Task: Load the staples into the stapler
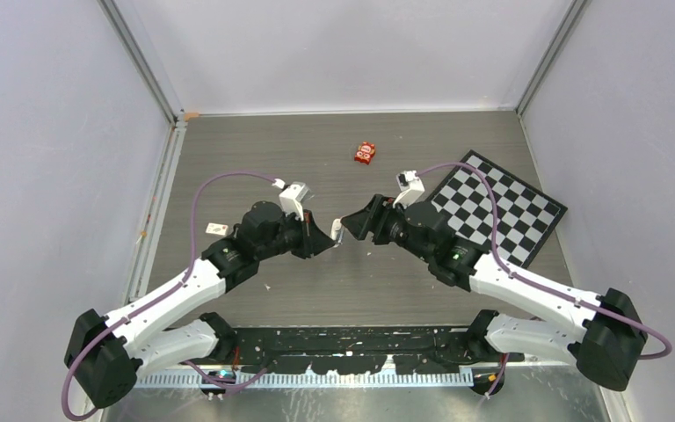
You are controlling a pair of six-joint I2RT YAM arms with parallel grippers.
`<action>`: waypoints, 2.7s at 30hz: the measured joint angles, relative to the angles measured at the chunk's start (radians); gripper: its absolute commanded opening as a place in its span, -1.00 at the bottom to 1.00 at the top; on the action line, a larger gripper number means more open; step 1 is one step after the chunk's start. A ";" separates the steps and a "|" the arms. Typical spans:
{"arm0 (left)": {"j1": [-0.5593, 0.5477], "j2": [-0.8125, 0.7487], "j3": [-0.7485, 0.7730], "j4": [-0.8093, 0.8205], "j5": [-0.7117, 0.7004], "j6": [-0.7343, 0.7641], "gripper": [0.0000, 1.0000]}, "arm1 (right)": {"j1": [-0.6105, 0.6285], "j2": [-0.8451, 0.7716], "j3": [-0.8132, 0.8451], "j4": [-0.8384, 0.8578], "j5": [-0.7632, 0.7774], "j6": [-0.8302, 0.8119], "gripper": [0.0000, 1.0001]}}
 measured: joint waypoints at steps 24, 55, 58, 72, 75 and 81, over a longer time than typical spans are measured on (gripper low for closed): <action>0.000 -0.080 -0.044 0.060 0.043 0.006 -0.33 | 0.025 0.124 0.047 0.051 -0.014 0.052 -0.58; 0.000 -0.051 0.117 -0.595 -0.436 -0.041 0.99 | -0.260 0.672 0.488 -0.630 0.092 -0.267 -0.54; 0.001 -0.073 0.093 -0.613 -0.438 -0.111 0.99 | -0.259 0.703 0.502 -0.633 0.089 -0.283 -0.54; 0.008 -0.148 0.069 -0.774 -0.572 -0.417 0.99 | -0.260 0.773 0.510 -0.628 0.063 -0.287 -0.11; 0.008 -0.173 0.069 -0.814 -0.618 -0.456 0.99 | -0.260 0.772 0.510 -0.627 0.063 -0.287 0.07; 0.010 -0.208 0.071 -0.858 -0.678 -0.510 0.99 | -0.260 0.753 0.510 -0.645 0.066 -0.290 0.31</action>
